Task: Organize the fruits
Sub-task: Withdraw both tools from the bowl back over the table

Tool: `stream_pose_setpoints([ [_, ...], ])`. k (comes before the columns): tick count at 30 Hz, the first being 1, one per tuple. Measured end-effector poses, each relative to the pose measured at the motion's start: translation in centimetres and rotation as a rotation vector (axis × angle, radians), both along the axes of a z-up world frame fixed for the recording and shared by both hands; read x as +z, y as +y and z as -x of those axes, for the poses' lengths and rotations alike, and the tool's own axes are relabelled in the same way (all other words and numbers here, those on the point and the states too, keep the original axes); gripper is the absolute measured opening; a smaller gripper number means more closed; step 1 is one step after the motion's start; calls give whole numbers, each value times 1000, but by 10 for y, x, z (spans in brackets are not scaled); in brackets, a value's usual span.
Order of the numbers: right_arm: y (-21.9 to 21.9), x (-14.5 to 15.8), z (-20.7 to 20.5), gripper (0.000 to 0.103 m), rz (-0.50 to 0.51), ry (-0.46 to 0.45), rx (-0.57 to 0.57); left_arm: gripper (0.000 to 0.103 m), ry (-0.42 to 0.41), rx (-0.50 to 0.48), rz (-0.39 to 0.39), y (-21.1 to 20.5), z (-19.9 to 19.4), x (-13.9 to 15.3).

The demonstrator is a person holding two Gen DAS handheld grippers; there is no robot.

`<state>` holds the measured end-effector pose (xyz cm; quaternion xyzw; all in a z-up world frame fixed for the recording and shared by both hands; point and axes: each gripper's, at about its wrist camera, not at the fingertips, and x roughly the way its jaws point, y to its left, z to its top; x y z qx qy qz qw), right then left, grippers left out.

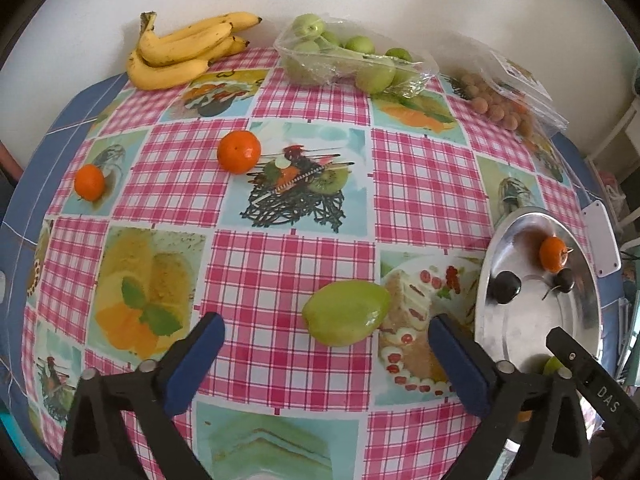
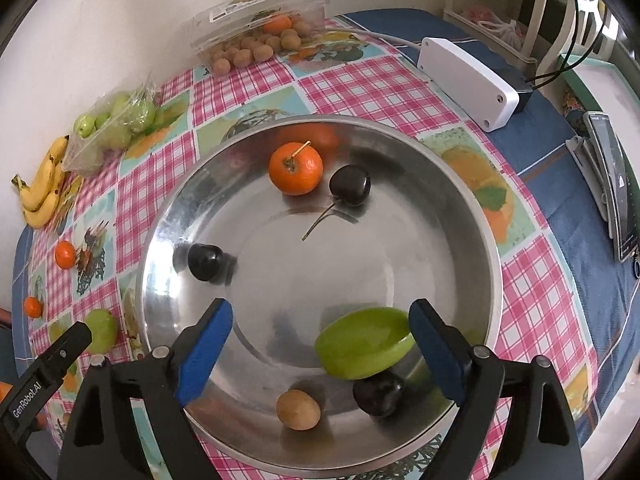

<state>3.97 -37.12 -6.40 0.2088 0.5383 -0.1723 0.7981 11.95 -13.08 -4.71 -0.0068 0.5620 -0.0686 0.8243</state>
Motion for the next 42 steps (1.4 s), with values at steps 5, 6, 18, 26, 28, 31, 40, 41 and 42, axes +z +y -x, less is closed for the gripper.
stream_pose_setpoints([
  [5, 0, -1, 0, 90, 10, 2, 8, 103, -17, 1, -21, 1, 0, -1],
  [6, 1, -1, 0, 91, 13, 3, 8, 103, -19, 3, -22, 1, 0, -1],
  [18, 0, -5, -2, 103, 25, 20, 22, 103, -24, -17, -42, -1, 2, -1],
  [26, 3, 1, -1, 103, 47, 2, 18, 103, -25, -31, -7, 2, 2, 7],
  [28, 3, 7, 1, 103, 57, -16, 10, 103, -28, -28, 2, 5, 1, 11],
  [31, 4, 14, 2, 103, 72, -40, 0, 103, -36, -21, 13, 11, -1, 15],
  [40, 19, 18, -1, 103, 81, -53, 43, 103, -67, 95, -38, 71, -20, 22],
  [41, 23, 19, -2, 103, 84, -53, 51, 103, -67, 109, -35, 78, -22, 21],
  [42, 28, 20, -4, 103, 84, -51, 60, 103, -63, 130, -28, 88, -24, 21],
])
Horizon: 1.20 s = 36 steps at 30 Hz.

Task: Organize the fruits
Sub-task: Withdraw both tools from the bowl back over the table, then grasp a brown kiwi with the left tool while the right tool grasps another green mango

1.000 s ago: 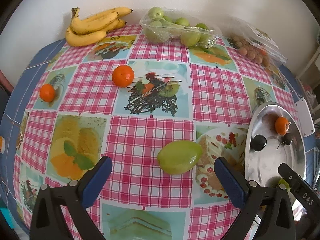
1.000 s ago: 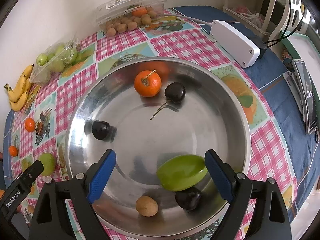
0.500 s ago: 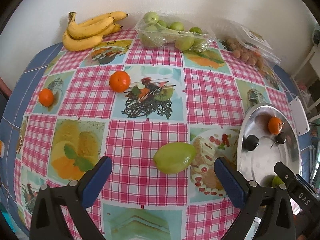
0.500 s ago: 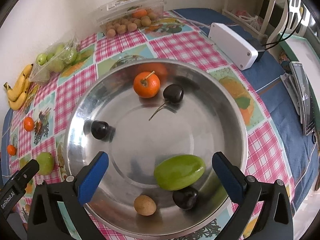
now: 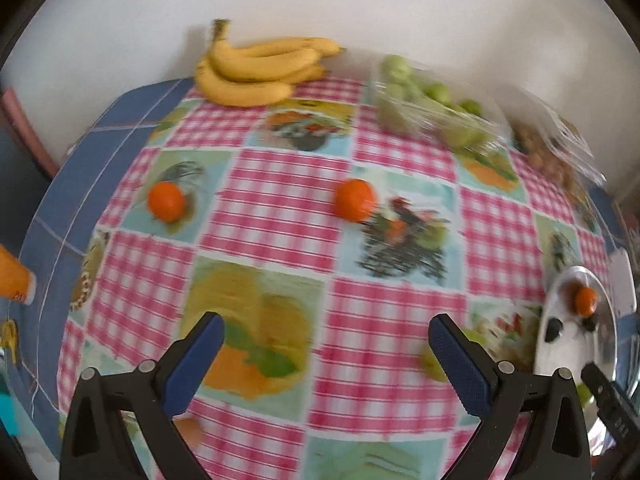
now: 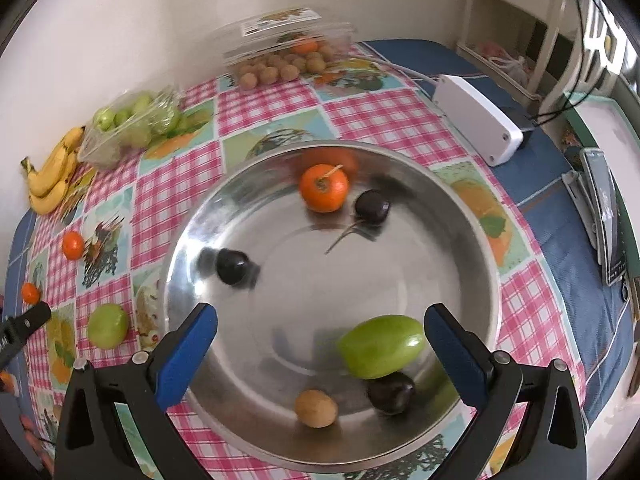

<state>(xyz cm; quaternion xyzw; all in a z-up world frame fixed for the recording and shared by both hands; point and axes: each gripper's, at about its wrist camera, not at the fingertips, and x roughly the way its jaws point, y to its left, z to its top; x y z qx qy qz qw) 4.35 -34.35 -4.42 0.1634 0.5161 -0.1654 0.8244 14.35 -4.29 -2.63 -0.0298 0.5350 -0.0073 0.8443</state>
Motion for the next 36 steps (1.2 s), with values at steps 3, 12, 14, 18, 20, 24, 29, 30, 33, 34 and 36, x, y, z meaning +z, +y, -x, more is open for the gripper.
stream_pose_setpoints([
  [3, 13, 0, -4, 103, -15, -1, 23, 103, 13, 57, 26, 24, -4, -2],
  [12, 77, 8, -24, 103, -38, -20, 165, 103, 30, 177, 64, 83, -7, -8],
  [14, 93, 9, -28, 103, -46, -23, 201, 103, 40, 207, 92, 96, -6, -10],
  [18, 122, 7, -36, 103, -65, -25, 256, 103, 54, 237, 117, 112, -2, -13],
  [20, 135, 4, -39, 103, -70, -19, 292, 103, 59, 230, 124, 114, 0, -14],
  [24, 154, 0, -43, 103, -63, -10, 349, 103, 86, 224, 144, 117, 7, -18],
  [29, 167, -13, -49, 103, -65, 24, 400, 103, 116, 219, 156, 119, 14, -24],
  [30, 169, -15, -51, 103, -68, 26, 410, 103, 121, 225, 157, 120, 16, -24],
  [33, 176, -19, -55, 103, -77, 32, 445, 103, 127, 230, 155, 121, 22, -27],
  [34, 179, -21, -56, 103, -78, 34, 456, 103, 130, 225, 147, 120, 25, -28],
  [36, 181, -25, -58, 103, -77, 42, 467, 102, 143, 213, 132, 116, 31, -32],
])
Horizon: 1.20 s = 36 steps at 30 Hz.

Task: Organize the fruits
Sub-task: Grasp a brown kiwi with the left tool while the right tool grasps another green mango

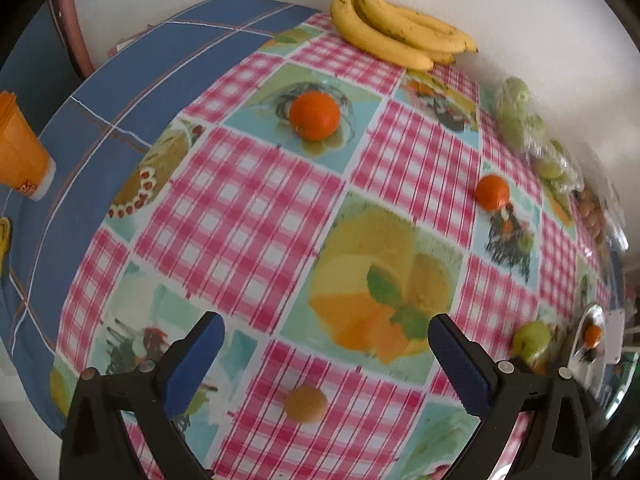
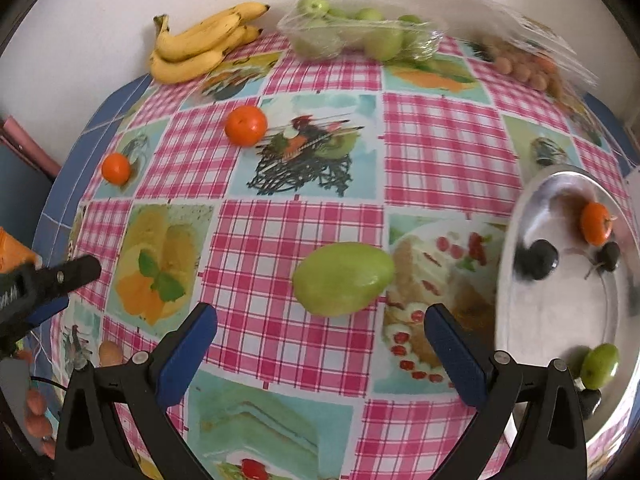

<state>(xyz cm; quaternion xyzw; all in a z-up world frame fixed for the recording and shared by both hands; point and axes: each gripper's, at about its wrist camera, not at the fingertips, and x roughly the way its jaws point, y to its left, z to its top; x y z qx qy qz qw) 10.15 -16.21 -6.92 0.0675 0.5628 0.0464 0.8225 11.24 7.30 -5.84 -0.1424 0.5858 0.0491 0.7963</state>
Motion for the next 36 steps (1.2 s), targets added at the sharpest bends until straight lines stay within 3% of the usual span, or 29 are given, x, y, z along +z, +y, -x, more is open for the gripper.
stream_pose_setpoints([
  [7, -4, -9, -9, 100, -3, 20, -15, 92, 27, -61, 6, -17, 13, -8],
  [20, -9, -14, -14, 55, 2, 16, -21, 77, 45, -67, 23, -16, 29, -14],
  [29, -9, -11, -10, 53, -7, 30, -28, 52, 63, -52, 33, -10, 35, -19],
  [36, -14, 9, 0, 35, -32, -15, -45, 33, 80, -45, 15, -10, 38, -23],
])
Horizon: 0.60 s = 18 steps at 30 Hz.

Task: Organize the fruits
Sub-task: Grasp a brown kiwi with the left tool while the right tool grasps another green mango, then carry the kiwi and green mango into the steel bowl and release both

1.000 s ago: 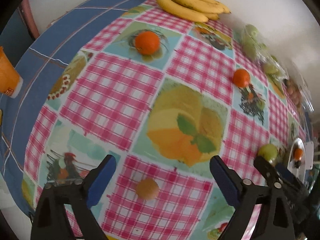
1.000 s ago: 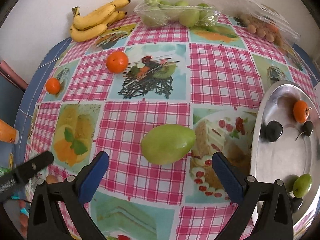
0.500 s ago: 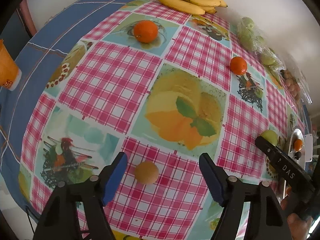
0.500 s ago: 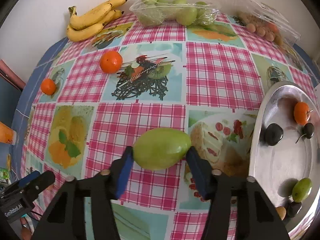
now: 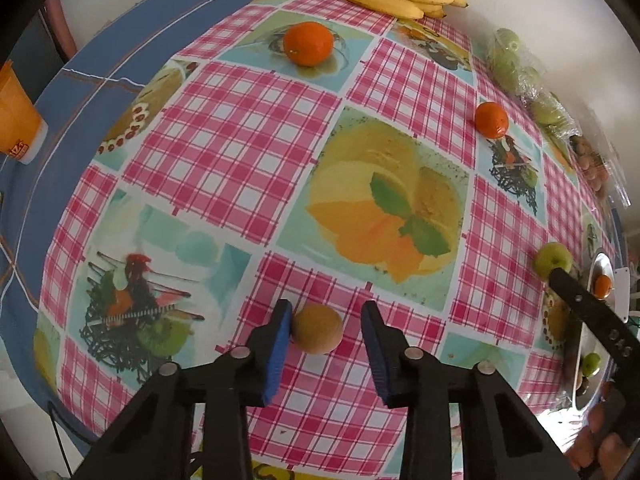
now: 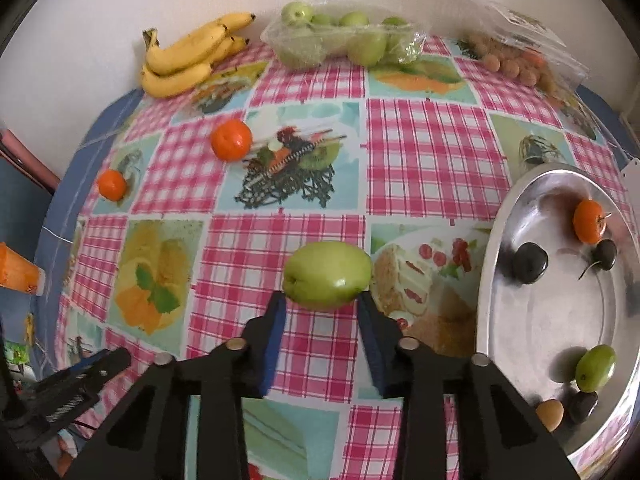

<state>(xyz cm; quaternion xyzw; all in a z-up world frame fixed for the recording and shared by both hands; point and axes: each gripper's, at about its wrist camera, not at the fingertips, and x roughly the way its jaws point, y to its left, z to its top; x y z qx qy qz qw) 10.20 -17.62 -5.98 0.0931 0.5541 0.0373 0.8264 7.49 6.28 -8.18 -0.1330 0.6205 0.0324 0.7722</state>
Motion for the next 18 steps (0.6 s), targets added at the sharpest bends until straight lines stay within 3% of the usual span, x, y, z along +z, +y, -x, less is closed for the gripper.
stream_pose_setpoints([
  [1, 0, 2, 1, 35, 0, -1, 1, 27, -2, 3, -8, 0, 0, 0],
  [7, -8, 2, 2, 35, -29, 1, -13, 27, -38, 18, -19, 1, -1, 7],
  [16, -11, 6, -4, 35, -66, -33, -16, 27, -92, 32, 48, -19, -19, 24],
  [18, -6, 6, -7, 41, -76, -42, 4, 27, -104, 38, 54, -29, -28, 27],
])
